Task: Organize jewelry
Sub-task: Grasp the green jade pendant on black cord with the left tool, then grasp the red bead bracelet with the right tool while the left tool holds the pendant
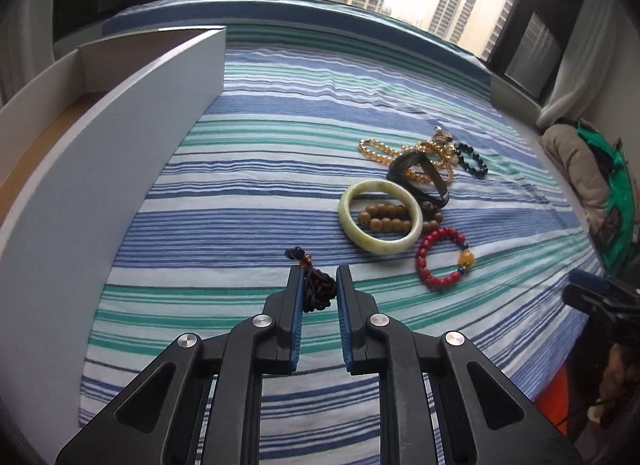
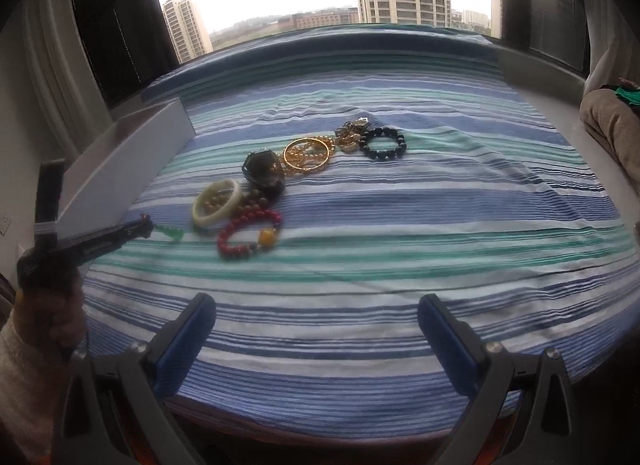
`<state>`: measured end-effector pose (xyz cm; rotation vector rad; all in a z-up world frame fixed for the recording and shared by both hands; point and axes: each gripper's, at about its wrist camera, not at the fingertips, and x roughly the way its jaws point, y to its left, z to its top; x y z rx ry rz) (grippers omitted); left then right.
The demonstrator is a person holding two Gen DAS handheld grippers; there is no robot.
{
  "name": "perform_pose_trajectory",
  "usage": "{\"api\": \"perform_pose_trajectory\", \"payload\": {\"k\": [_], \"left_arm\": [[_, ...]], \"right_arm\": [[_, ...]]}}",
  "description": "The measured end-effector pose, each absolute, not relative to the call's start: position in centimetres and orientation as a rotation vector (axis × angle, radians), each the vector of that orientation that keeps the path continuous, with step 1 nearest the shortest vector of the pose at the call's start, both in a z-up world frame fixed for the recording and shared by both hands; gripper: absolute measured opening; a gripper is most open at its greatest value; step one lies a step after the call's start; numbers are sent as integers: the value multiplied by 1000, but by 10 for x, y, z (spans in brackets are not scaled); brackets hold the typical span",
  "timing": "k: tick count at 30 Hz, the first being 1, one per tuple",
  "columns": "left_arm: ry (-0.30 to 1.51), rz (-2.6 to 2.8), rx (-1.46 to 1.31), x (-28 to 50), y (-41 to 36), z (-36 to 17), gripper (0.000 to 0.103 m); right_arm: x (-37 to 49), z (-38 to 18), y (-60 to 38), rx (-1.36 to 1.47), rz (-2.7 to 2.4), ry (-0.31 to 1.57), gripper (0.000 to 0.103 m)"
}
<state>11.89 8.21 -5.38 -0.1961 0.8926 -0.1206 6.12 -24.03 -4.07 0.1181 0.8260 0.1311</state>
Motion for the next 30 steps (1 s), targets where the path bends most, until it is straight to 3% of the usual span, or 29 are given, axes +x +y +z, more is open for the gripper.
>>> {"api": "perform_pose_trajectory", "payload": {"k": [2, 7, 10, 14, 20, 30], "left_arm": [[874, -97, -209, 106, 90, -45, 14], [835, -24, -206, 79, 108, -24, 14], [819, 9, -209, 68, 118, -16, 14], [806, 29, -236, 58, 129, -5, 14], [753, 38, -246, 35, 153, 34, 14], [727, 308, -206, 21, 241, 68, 14]], "right_arm": [[101, -54, -235, 157, 185, 924, 49], [159, -75, -207, 275, 232, 1025, 45], [174, -82, -183, 194, 160, 1051, 40], [178, -87, -166, 96, 113, 1076, 18], [159, -53, -179, 149, 186, 1049, 18], [134, 82, -103, 21, 477, 875, 18]]}}
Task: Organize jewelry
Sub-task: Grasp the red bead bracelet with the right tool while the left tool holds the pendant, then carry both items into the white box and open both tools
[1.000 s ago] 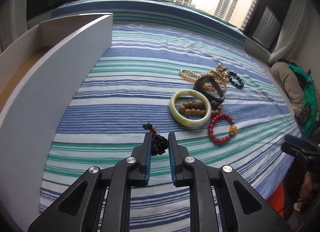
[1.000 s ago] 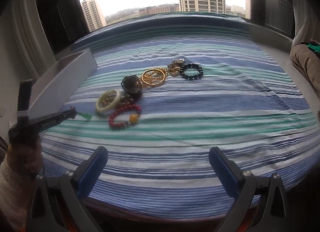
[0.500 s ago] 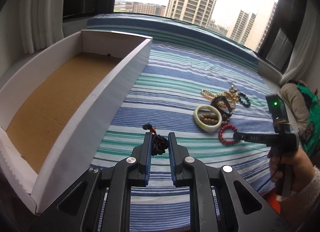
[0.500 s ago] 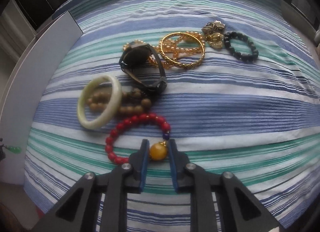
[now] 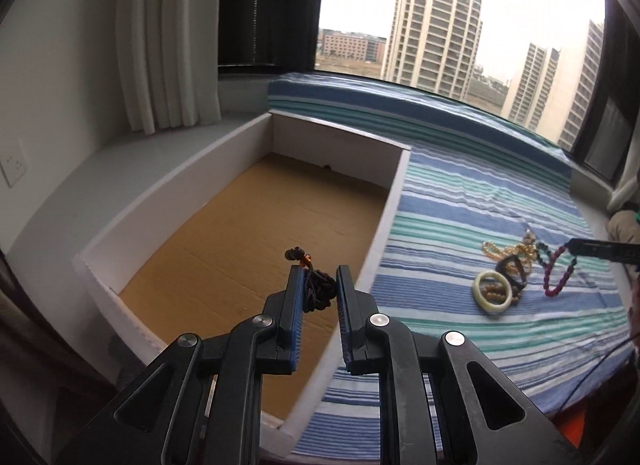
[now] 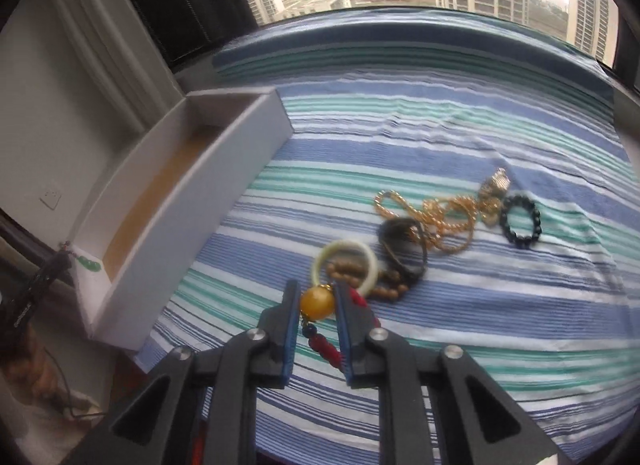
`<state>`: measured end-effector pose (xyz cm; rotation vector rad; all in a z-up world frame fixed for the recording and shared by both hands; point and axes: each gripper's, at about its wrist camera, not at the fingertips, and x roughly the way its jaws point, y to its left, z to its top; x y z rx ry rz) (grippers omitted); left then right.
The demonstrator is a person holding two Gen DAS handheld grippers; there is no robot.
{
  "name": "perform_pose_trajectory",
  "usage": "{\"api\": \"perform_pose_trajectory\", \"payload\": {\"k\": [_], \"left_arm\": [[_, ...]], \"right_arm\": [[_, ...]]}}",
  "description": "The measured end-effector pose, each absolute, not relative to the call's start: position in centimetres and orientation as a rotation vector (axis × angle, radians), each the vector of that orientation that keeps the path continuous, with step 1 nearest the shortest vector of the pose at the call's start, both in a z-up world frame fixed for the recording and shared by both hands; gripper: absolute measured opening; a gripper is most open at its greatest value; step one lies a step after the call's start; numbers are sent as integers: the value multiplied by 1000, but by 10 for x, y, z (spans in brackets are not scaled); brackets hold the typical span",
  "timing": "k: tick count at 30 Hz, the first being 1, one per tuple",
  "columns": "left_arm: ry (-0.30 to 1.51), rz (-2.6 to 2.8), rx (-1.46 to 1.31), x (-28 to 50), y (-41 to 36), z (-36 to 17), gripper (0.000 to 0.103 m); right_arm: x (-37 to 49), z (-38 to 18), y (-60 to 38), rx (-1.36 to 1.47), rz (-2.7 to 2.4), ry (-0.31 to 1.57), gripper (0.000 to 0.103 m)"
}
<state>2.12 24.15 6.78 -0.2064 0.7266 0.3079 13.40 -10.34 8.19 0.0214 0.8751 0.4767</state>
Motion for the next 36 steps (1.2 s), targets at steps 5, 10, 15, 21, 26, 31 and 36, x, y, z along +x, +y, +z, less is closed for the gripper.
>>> {"api": "perform_pose_trajectory", "payload": {"k": [5, 10, 15, 21, 26, 31, 36], "left_arm": [[790, 428, -214, 31, 280, 42, 14], [862, 479, -232, 47, 295, 10, 14], [913, 495, -255, 55, 297, -13, 16], [862, 556, -231, 45, 294, -6, 92], [806, 553, -182, 46, 286, 1, 97], [777, 597, -124, 49, 281, 5, 97], [764, 676, -21, 53, 278, 7, 98]], "right_arm": [[137, 126, -18, -20, 692, 758, 18], [165, 109, 80, -45, 834, 767, 18], [187, 47, 173, -195, 868, 832, 18], [193, 4, 205, -266, 818, 880, 47], [197, -3, 201, -274, 776, 876, 48], [202, -9, 197, -321, 749, 859, 48], [202, -8, 191, -313, 784, 859, 48]]}}
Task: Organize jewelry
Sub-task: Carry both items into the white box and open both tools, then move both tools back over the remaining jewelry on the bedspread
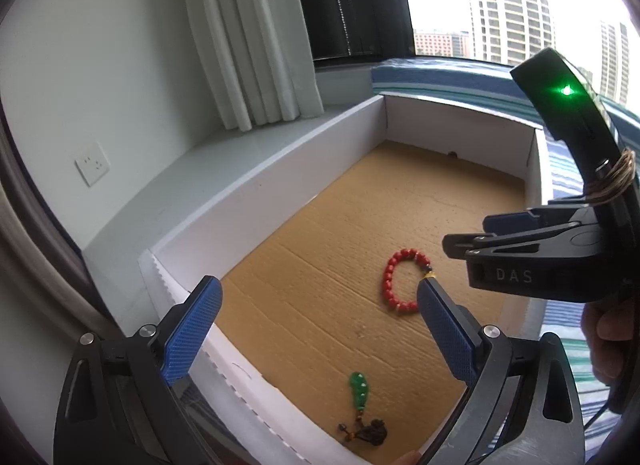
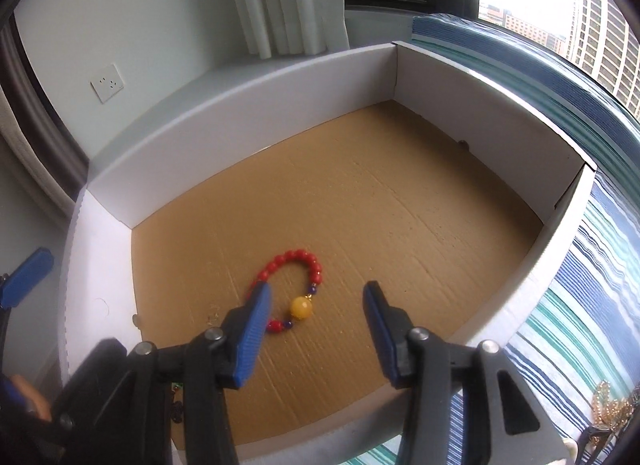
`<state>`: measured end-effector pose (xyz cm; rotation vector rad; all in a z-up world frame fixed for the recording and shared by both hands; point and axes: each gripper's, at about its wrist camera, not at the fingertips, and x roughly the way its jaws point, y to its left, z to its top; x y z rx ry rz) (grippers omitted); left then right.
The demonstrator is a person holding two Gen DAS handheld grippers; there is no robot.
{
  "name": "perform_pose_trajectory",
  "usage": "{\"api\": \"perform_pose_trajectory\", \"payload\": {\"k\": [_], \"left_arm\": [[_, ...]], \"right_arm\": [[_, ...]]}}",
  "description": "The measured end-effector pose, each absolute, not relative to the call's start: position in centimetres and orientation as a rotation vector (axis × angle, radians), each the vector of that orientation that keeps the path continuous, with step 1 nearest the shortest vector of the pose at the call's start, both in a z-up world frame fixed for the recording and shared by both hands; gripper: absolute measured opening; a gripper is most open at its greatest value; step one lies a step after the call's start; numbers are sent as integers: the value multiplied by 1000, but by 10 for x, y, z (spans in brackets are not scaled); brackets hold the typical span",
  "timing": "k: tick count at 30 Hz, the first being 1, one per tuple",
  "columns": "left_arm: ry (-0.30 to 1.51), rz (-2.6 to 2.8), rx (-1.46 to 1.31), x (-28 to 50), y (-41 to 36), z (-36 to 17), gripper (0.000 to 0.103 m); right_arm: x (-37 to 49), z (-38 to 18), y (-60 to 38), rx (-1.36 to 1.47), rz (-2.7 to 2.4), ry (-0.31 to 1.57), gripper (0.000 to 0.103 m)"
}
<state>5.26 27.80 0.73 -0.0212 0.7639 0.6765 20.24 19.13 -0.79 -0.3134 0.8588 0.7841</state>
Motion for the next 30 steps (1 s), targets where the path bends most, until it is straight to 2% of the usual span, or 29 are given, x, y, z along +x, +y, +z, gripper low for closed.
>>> {"api": "perform_pose_trajectory", "payload": {"k": [3, 13, 17, 22, 23, 26, 30], "left_arm": [[862, 636, 0, 61, 277, -4, 98], [870, 595, -12, 46, 256, -5, 98], [824, 591, -44, 32, 248, -2, 98], [649, 668, -11, 14, 232, 28, 101], [607, 663, -14, 10, 227, 37, 102], [521, 592, -43, 3, 211, 57, 102], [487, 430, -107, 4, 183, 63, 102]], "right_arm": [[201, -7, 191, -316, 779, 858, 48], [180, -9, 168, -304, 794, 831, 48], [158, -9, 149, -328, 796, 790, 48], [127, 2, 114, -306, 783, 690, 49], [121, 6, 103, -288, 784, 671, 50], [107, 12, 63, -219, 744, 644, 73], [90, 9, 1, -169, 651, 629, 74]]}}
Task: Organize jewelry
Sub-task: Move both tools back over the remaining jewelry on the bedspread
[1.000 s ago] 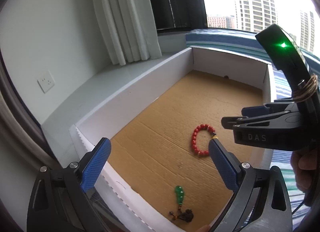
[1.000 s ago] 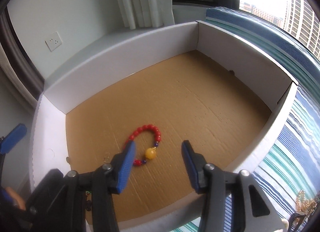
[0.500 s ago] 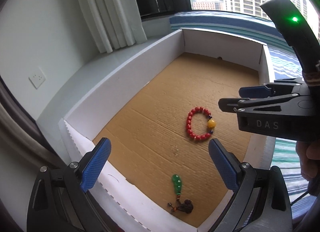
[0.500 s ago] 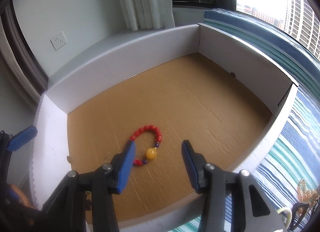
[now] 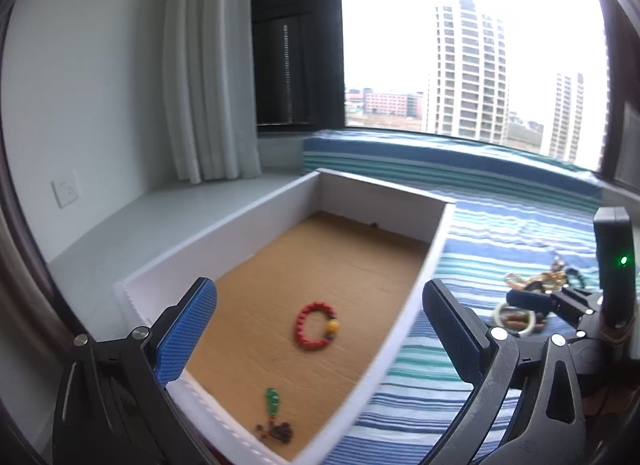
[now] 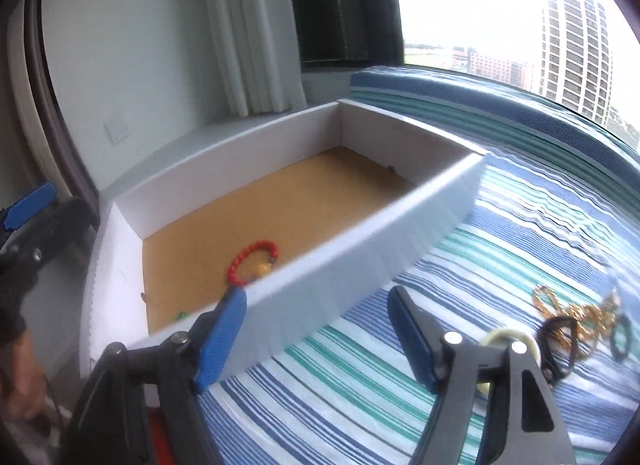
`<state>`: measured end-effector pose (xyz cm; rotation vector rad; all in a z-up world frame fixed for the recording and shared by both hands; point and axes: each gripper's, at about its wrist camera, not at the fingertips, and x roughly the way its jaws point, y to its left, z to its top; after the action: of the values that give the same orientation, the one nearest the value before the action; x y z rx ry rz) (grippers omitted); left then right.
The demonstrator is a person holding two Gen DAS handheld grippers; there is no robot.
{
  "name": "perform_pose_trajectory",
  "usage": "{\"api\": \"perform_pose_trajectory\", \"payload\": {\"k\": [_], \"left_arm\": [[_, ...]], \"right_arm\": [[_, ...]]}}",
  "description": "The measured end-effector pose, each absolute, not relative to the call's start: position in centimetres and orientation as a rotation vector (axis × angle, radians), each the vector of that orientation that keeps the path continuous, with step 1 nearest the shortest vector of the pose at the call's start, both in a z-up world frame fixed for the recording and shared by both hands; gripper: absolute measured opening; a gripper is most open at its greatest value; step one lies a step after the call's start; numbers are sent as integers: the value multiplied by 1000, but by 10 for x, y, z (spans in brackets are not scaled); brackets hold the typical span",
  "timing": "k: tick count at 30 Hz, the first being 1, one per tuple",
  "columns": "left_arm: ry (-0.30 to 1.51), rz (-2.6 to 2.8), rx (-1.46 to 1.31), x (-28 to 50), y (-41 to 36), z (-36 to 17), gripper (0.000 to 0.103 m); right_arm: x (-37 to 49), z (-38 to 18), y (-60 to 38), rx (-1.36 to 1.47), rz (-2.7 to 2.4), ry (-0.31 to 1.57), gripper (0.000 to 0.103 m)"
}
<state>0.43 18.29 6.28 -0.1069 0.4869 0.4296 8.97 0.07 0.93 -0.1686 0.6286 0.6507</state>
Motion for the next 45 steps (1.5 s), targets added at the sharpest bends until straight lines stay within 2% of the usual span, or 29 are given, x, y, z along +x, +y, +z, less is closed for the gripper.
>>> {"api": "perform_pose_trajectory", "payload": {"k": [5, 18, 30, 35, 45], "left_arm": [[510, 295, -127, 17, 129, 37, 102], [793, 72, -1, 65, 33, -66, 102], [984, 96, -44, 80, 41, -112, 102], [987, 93, -42, 79, 41, -113, 102], [948, 104, -49, 75, 41, -113, 103]], "right_arm": [[70, -9, -81, -114, 462, 657, 81], [25, -81, -243, -47, 10, 747, 81], [33, -102, -256, -1, -27, 790, 81], [34, -109, -258, 13, -32, 822, 81], [36, -111, -259, 28, -36, 838, 91]]}}
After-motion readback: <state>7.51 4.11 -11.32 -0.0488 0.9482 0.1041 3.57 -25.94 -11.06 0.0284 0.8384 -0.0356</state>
